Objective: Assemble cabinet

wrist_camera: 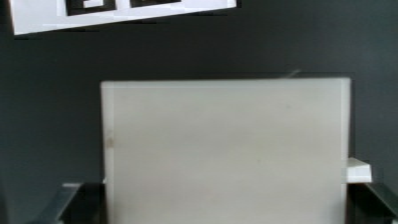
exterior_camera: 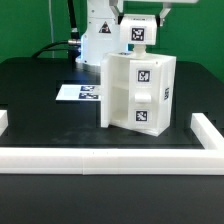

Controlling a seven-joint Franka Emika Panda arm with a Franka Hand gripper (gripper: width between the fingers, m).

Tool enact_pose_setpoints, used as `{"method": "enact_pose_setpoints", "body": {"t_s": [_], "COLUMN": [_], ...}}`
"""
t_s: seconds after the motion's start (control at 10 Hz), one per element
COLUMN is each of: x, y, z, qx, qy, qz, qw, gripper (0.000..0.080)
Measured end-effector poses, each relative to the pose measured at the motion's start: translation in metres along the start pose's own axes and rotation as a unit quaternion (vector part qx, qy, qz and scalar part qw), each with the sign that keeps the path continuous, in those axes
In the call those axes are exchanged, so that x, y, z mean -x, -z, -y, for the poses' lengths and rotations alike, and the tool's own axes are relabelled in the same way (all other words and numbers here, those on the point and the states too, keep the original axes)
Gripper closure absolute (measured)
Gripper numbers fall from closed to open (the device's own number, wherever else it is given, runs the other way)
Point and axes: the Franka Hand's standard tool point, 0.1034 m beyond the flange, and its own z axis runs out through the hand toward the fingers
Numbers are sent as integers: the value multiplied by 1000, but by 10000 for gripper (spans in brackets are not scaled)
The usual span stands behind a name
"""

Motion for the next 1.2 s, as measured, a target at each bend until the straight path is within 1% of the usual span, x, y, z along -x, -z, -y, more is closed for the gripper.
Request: {"method": "enact_pose_setpoints", "body": {"t_s": [0.3,1.2], "x": [-7,-20], "y": [-5,-2], "z": [0,7], "qx": [1,1], "qy": [19,48], "qz": [-4,-25], "qw": [1000,999], "gripper": [236,235]}}
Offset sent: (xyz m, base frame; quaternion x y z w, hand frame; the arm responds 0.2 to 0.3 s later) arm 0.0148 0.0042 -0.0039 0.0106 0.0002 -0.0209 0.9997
